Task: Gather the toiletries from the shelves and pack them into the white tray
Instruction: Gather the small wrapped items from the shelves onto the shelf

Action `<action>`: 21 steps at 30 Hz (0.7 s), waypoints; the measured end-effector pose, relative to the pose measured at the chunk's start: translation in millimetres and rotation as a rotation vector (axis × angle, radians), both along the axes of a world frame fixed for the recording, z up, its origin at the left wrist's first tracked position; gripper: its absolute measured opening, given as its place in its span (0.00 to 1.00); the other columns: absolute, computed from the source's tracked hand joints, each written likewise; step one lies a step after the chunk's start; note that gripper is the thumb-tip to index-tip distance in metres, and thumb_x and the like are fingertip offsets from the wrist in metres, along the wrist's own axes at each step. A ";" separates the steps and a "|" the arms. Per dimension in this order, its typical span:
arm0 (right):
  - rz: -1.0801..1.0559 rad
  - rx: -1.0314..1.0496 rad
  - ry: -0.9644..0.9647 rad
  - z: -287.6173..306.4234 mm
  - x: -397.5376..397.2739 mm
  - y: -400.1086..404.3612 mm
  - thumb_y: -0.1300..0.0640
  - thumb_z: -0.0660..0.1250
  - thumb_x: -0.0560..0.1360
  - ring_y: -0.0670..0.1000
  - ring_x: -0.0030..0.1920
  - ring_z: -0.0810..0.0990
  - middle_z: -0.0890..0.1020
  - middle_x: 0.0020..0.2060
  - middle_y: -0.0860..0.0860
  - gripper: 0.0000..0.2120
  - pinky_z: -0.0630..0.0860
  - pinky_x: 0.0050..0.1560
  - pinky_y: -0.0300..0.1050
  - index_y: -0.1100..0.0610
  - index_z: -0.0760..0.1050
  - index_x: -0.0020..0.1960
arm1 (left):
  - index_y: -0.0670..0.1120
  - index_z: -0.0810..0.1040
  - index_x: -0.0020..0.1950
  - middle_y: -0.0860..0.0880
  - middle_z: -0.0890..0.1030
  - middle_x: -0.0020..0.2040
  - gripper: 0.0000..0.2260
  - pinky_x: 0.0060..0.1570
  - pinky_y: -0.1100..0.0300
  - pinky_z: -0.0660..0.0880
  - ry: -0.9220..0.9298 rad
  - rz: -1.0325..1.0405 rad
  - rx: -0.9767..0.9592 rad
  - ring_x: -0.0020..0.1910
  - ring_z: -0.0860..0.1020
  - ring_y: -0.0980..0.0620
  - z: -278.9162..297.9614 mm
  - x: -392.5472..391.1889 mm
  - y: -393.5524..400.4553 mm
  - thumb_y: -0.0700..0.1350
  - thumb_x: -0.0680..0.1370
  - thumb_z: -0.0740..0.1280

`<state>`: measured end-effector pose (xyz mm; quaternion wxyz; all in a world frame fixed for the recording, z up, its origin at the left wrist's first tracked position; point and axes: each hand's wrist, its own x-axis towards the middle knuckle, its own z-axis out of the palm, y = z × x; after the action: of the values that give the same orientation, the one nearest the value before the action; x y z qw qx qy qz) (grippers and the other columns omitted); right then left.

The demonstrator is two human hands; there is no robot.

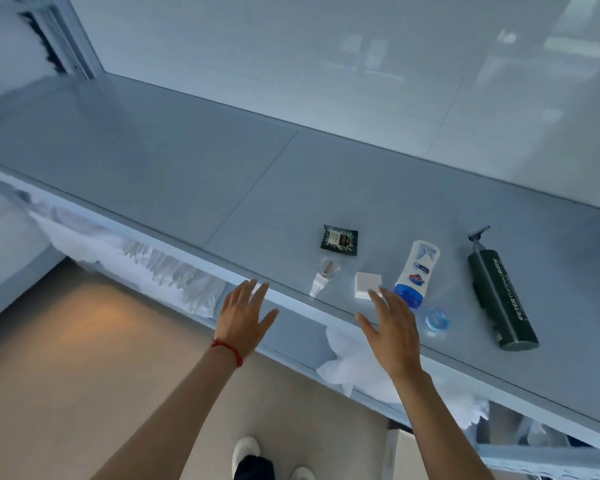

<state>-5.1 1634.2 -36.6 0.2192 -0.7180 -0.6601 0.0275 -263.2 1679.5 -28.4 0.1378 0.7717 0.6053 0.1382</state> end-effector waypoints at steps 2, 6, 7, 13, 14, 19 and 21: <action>0.068 0.002 0.013 3.0 -22.1 7.8 0.52 0.73 0.67 0.64 0.57 0.77 0.79 0.57 0.62 0.23 0.77 0.50 0.58 0.60 0.74 0.59 | 0.41 0.72 0.63 0.37 0.75 0.62 0.28 0.60 0.41 0.68 0.013 0.056 -0.010 0.61 0.72 0.37 0.9 -23.5 -11.3 0.59 0.73 0.54; 0.236 0.006 0.049 10.7 -77.5 21.1 0.43 0.61 0.73 0.60 0.58 0.77 0.79 0.57 0.59 0.23 0.76 0.52 0.55 0.58 0.74 0.59 | 0.42 0.71 0.64 0.38 0.73 0.64 0.30 0.62 0.43 0.65 0.016 0.214 -0.010 0.64 0.70 0.38 7.8 -74.4 -35.3 0.61 0.72 0.51; 0.280 -0.007 0.050 11.9 -92.9 24.8 0.41 0.56 0.74 0.60 0.58 0.76 0.79 0.58 0.59 0.25 0.75 0.53 0.54 0.58 0.74 0.59 | 0.42 0.71 0.64 0.38 0.73 0.64 0.30 0.63 0.43 0.65 0.011 0.249 -0.008 0.64 0.69 0.38 9.5 -88.7 -40.9 0.61 0.72 0.51; 0.490 -0.011 0.018 21.8 -204.6 49.8 0.44 0.57 0.72 0.60 0.55 0.79 0.80 0.55 0.59 0.24 0.76 0.52 0.54 0.60 0.76 0.57 | 0.43 0.73 0.61 0.40 0.78 0.59 0.26 0.57 0.44 0.71 0.035 0.452 0.008 0.60 0.74 0.39 15.9 -192.8 -71.8 0.59 0.72 0.55; 0.512 -0.010 0.011 23.1 -222.9 52.3 0.45 0.58 0.71 0.60 0.54 0.79 0.80 0.55 0.59 0.23 0.76 0.52 0.55 0.60 0.76 0.57 | 0.43 0.74 0.60 0.40 0.78 0.59 0.25 0.56 0.43 0.72 0.035 0.482 -0.002 0.59 0.75 0.38 16.7 -207.9 -76.6 0.59 0.72 0.56; 0.696 -0.008 0.018 25.7 -339.0 63.6 0.40 0.53 0.74 0.59 0.55 0.78 0.80 0.56 0.58 0.27 0.75 0.53 0.54 0.59 0.76 0.58 | 0.43 0.72 0.63 0.40 0.75 0.62 0.32 0.58 0.43 0.70 0.031 0.646 -0.046 0.62 0.72 0.39 19.0 -303.5 -106.4 0.64 0.73 0.47; 0.763 -0.004 0.039 27.4 -387.2 65.8 0.41 0.54 0.73 0.59 0.57 0.77 0.79 0.58 0.57 0.26 0.75 0.54 0.54 0.58 0.75 0.58 | 0.43 0.71 0.64 0.40 0.75 0.63 0.35 0.60 0.43 0.68 0.027 0.715 -0.034 0.63 0.71 0.39 19.1 -342.3 -117.6 0.66 0.73 0.45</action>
<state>-392.3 1700.0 -9.2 0.2046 -0.4202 -0.8756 0.1222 -605.6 1561.9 -9.4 0.0855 0.5105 0.8410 0.1574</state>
